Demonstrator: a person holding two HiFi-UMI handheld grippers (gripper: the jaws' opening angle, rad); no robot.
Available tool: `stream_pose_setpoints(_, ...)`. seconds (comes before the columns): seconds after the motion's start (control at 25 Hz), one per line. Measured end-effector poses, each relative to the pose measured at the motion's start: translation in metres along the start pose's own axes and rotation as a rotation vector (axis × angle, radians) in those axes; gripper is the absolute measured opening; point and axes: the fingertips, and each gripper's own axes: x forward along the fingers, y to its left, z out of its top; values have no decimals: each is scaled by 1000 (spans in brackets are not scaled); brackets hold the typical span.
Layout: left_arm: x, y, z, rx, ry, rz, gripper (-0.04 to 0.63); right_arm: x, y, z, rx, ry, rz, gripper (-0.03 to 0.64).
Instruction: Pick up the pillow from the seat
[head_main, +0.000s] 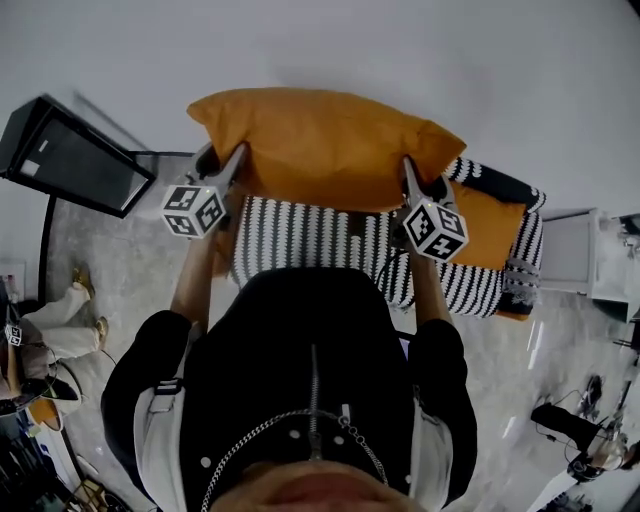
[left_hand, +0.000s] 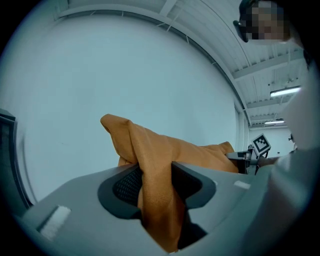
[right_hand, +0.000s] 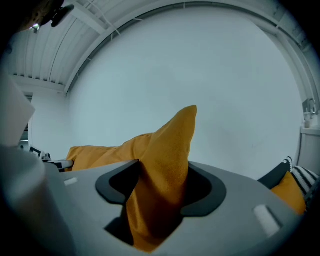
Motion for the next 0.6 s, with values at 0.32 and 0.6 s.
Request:
stream_pose_setpoints(0.32,-1,0,8,24,-19,-39,190,-6,10,8,-45,-25,-42,221)
stream_pose_setpoints(0.6,-8,-6,-2,16,-9,-62,190,-20,9,0,-60,-28,-58,219)
